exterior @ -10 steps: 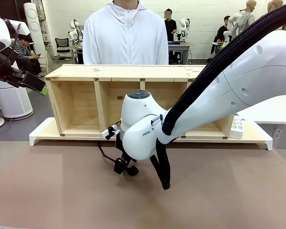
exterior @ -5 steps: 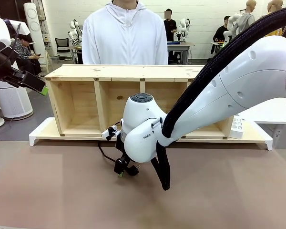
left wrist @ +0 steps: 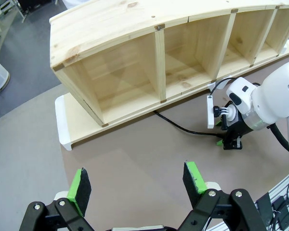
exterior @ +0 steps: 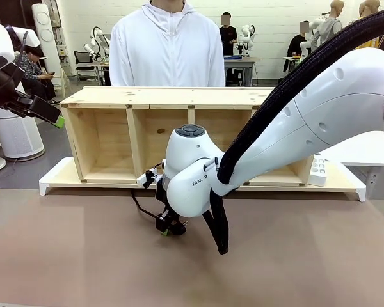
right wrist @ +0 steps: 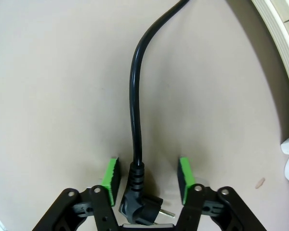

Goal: Perform cable management.
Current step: When the cord part of the Power Cable appears at the lower middle area of the table and stops, grasp the cord part of the Power Cable.

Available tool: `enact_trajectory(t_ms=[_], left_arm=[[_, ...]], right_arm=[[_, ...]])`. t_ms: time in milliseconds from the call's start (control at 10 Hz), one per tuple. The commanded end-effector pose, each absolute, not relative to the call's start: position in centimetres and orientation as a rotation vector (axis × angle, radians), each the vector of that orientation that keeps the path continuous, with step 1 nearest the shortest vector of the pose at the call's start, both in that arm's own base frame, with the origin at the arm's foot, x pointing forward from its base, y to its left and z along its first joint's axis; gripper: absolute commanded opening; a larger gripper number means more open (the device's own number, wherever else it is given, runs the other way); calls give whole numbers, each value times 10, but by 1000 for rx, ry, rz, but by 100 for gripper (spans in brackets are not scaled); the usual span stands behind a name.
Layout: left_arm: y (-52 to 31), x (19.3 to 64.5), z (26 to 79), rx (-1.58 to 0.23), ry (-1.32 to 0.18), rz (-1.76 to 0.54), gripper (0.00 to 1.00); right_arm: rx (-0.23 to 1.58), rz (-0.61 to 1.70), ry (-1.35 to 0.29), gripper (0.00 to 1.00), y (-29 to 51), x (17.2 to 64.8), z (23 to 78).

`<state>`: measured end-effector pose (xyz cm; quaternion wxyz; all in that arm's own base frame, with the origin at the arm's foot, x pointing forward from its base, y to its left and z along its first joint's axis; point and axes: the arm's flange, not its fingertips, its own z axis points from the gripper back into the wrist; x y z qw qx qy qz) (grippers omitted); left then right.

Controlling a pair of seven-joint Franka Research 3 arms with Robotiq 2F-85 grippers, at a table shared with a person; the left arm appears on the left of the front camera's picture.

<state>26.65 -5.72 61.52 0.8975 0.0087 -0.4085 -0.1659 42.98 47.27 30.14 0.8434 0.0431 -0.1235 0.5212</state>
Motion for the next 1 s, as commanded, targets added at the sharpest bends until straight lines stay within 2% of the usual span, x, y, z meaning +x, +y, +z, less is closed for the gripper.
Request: enact_trajectory(t_ms=[0,100,200,300,400,500,600,700,900], left_arm=[[-57,267,615,16,-846,-339,100],[-57,267,615,16,-846,-339,100],[-57,267,615,16,-846,-339,100],[-57,267,615,16,-846,-339,100],[-57,267,615,16,-846,-339,100],[-57,267,615,16,-846,-339,100],[-57,267,615,16,-846,-339,100],[-57,267,615,16,-846,-339,100],[-57,267,615,16,-846,-339,100]], right_arm=[[75,1112,-255,48,475,434,300],[78,1108,-255,33,474,435,301],[78,1108,-254,30,475,434,300],[78,1108,-253,16,475,434,300],[78,1107,-252,31,475,434,300],[78,1107,-253,0,475,435,301],[79,1108,-254,13,476,435,301],[78,1109,-248,0,475,434,301],[92,1101,-264,0,475,430,305]])
